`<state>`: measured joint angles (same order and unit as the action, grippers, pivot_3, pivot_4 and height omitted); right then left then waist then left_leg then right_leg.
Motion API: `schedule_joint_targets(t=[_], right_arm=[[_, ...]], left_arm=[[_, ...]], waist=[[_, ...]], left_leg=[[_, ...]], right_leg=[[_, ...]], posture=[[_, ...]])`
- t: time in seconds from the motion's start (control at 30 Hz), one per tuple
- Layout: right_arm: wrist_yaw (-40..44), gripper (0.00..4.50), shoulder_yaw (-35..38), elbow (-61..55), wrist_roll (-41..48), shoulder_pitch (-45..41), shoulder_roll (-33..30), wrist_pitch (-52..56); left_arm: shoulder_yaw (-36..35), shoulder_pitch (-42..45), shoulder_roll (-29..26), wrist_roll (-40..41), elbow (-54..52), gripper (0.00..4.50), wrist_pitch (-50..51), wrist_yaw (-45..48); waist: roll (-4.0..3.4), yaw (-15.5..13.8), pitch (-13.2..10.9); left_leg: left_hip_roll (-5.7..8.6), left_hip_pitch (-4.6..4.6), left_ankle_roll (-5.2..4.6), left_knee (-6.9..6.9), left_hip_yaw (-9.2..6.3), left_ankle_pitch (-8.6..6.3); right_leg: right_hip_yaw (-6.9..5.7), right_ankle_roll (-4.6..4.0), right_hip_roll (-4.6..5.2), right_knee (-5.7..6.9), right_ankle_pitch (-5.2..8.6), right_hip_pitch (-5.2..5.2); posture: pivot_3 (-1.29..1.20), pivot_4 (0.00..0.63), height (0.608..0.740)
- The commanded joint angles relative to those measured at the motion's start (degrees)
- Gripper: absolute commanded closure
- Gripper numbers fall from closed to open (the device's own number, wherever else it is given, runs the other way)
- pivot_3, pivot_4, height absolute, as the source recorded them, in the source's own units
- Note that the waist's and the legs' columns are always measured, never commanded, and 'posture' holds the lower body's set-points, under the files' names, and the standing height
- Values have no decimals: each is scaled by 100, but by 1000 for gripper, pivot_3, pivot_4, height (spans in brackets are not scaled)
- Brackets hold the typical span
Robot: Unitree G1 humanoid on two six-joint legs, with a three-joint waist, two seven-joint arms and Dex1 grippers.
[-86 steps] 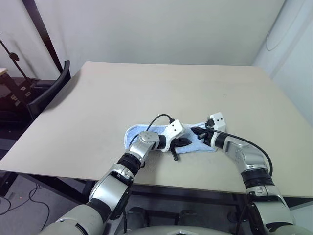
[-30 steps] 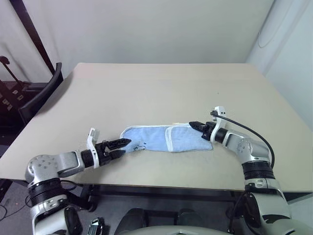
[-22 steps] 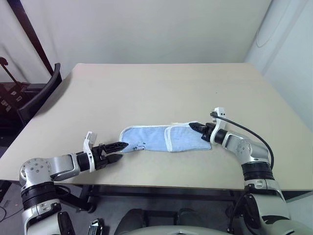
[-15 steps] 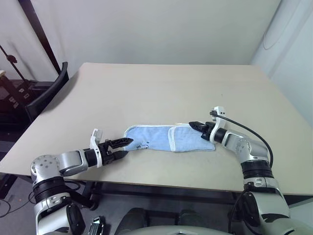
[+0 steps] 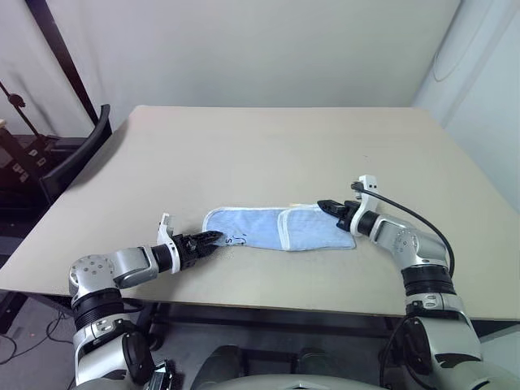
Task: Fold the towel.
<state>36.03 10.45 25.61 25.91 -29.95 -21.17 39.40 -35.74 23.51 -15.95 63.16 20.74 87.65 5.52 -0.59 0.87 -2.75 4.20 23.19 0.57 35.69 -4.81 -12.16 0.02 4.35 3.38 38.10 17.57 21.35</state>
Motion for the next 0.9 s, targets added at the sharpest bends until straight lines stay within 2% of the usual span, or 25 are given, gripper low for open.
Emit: schedule_joint_targets(t=[0.03, 0.07, 0.1, 0.37, 0.6, 0.77, 0.9], right_arm=[[-27, 4500, 141, -16, 28, -127, -34, -118], [-30, 4500, 143, -7, 23, -123, -34, -123], [-31, 4500, 141, -4, 20, -120, -33, -126], [65, 4500, 195, -127, 76, -61, -140, -135], [690, 4500, 426, -913, 521, 339, -432, -82], [857, 4500, 635, -1457, 872, 609, -601, 113], [730, 4500, 695, -1482, 801, 716, -671, 64]], left_arm=[[-112, 113, -20, -50, 18, 3823, -116, 43], [-118, 113, -16, -48, 8, 4249, -120, 56], [-117, 111, -18, -48, -6, 4468, -118, 74], [121, -63, -330, 38, -608, 4468, 94, 557], [1191, 22, -981, -103, -1642, 4468, -373, 1815], [1971, 636, -1254, -336, -1593, 4468, -747, 2754], [3146, 1247, -1394, -995, -1258, 4468, -1417, 3882]], waist=[[-1, -7, 0], [-1, -10, 1], [-1, -22, 1], [3, 2, -2], [5, -27, -4], [6, -18, -5], [5, -12, -5]], left_leg=[[0, 0, 0, -2, 0, 1], [0, 0, -1, -4, -1, 2], [0, 0, -1, -7, -1, 2], [0, 7, 2, -7, -3, 0], [0, 22, 3, -26, -1, 0], [0, 22, 3, -45, -1, 0], [0, 24, -2, -56, 1, 3]], right_leg=[[1, 0, 0, 0, 0, 1], [1, 1, -1, 0, 0, 1], [0, 1, -1, 0, 0, 1], [1, -1, -1, -9, 1, 3], [3, -3, 0, -22, 2, 6], [3, -3, 1, -43, 2, 5], [3, -4, 0, -54, 2, 4]], posture=[[0, 0, 740], [0, 0, 740], [0, 0, 740], [0, 0, 740], [0, 0, 740], [0, 0, 740], [0, 0, 740]])
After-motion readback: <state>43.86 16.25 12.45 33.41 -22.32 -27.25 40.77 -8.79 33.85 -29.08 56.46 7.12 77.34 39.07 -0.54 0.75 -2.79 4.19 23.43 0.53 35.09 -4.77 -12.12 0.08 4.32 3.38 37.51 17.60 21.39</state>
